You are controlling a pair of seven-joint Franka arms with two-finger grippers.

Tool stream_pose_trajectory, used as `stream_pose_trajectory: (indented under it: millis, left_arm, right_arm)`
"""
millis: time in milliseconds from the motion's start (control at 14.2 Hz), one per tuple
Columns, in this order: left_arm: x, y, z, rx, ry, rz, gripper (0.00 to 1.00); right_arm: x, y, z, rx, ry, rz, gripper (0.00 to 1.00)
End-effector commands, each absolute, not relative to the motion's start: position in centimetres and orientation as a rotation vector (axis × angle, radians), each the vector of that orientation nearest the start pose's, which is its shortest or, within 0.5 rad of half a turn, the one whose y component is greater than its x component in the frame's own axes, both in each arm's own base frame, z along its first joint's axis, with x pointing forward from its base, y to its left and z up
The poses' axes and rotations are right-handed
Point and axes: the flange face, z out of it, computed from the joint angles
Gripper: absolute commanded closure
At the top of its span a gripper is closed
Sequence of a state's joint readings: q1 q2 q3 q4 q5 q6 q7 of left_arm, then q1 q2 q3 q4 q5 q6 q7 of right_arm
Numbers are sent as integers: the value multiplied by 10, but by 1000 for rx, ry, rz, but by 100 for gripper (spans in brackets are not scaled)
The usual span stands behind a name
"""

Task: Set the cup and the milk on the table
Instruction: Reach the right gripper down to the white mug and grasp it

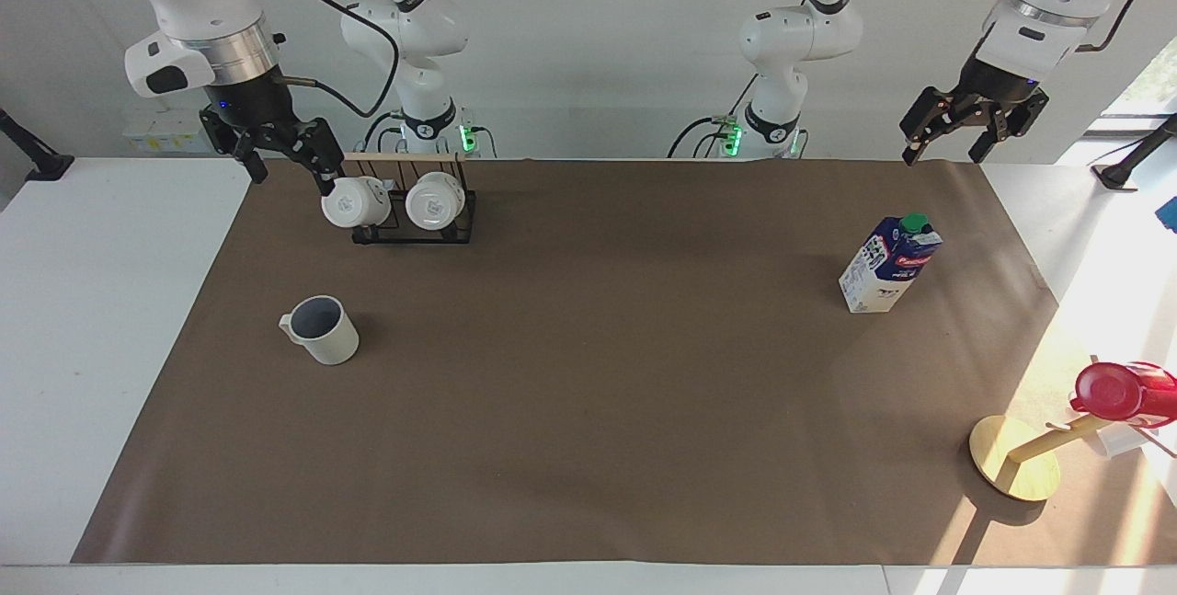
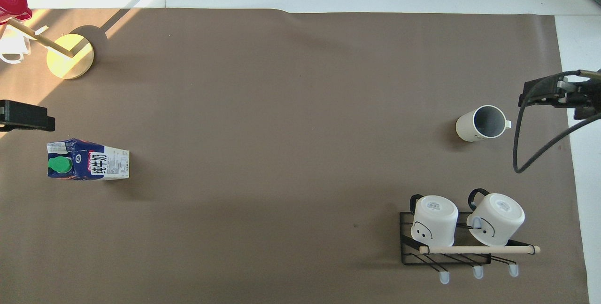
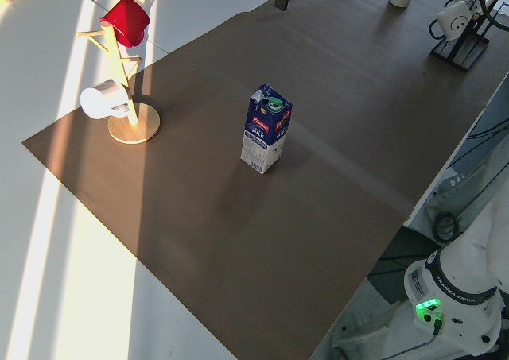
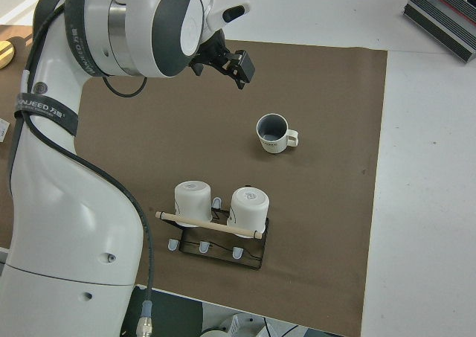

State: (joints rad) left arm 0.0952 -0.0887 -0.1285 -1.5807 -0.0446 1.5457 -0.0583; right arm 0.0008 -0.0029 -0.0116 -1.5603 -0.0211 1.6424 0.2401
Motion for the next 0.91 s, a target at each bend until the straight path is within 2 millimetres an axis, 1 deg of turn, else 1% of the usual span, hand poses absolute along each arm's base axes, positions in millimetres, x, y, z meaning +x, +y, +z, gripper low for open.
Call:
stream_pose_trajectory:
  millis: [0,70,211,422,633,844]
  left_arm:
    - [525,-24,670,-3160,-29,-70,0]
    - [525,-24,670,-3160,-29,-73,0]
    - [524,-22,670,-3160,-33,-66,0]
    - [524,-21,670,-3160,-36,-66,0]
    - [524,-22,670,-3160,-31,-66,0]
    - [524,-21,669,-3160,-36,-61,0]
  right_arm:
    - [560,-17,618,-3121,331,-143,0]
    - [562,-18,609,-3122,326,-145,0]
    - [566,-17,585,-3121,320,-164,0]
    - [571,-17,540,-3123,318,-157,0]
    - [571,-20,505,-3124,324,-141,0]
    - [576,-23,454,-3122,329,-157,0]
